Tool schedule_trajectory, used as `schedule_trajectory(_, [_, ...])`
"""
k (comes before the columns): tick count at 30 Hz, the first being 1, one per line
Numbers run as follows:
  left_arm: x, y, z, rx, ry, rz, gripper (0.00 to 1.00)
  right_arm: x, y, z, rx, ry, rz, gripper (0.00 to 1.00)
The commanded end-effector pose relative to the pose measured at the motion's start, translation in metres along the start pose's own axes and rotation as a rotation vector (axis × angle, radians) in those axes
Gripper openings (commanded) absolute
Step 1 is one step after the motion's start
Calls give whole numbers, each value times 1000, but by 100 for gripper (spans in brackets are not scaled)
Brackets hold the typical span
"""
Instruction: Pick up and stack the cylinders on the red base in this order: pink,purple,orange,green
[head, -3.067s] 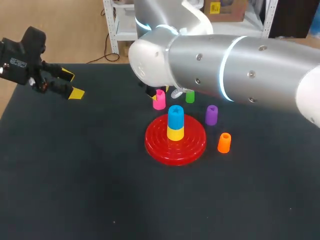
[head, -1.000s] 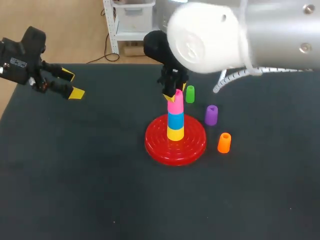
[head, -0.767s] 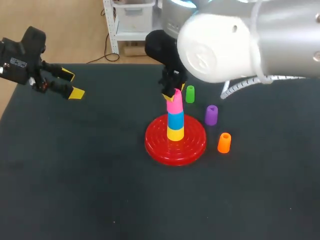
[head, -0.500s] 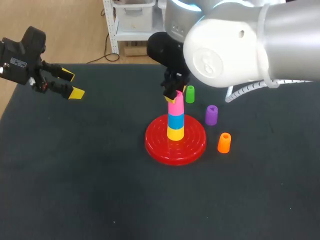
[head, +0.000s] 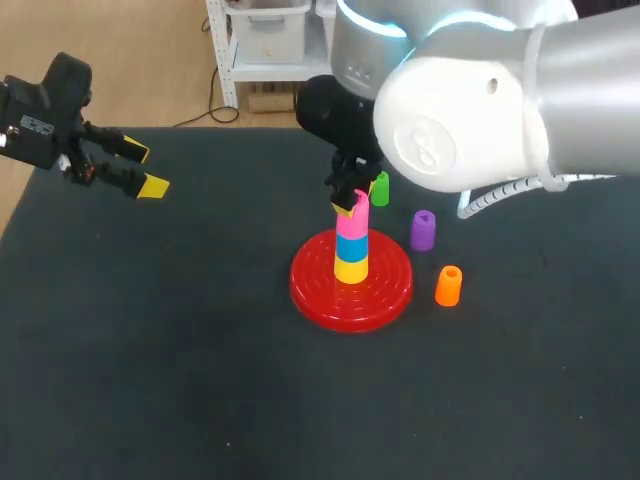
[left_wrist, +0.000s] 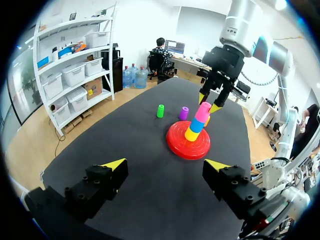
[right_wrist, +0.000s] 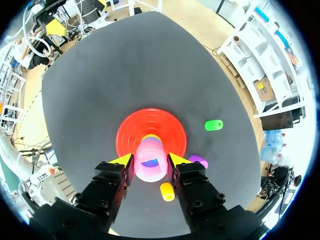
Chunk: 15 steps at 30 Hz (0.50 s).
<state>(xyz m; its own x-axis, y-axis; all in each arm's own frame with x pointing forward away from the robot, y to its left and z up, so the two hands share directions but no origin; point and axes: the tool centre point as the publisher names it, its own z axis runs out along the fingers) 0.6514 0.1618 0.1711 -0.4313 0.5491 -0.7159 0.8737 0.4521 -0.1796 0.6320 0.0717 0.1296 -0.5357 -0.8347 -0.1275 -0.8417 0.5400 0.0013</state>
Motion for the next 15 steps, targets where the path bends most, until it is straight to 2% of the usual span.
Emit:
schedule_trajectory(1, [1,1,0,3,-3,2,100,-3,5,18,16,16,-5,0])
schedule_trajectory(5, [1,1,0,3,-3,2,100,-4,3,25,32,33,-5,0])
schedule_trajectory(8, [1,1,0,3,-3,2,100,-5,0,21,31,17,4,0])
schedule_trajectory(9, [1,1,0,3,-3,2,100,-5,-1,16,28,1,6,12])
schedule_trajectory(10, [1,1,0,3,-3,2,100,-6,-3,12,27,-10,12,46])
schedule_trajectory(11, [1,1,0,3,-3,2,100,-6,-5,7,30,-25,23,87])
schedule_trajectory(12, [1,1,0,3,-3,2,100,-6,-7,3,32,-39,31,100])
schedule_trajectory(15, [1,1,0,3,-3,2,100,-6,-15,-17,20,-99,72,100])
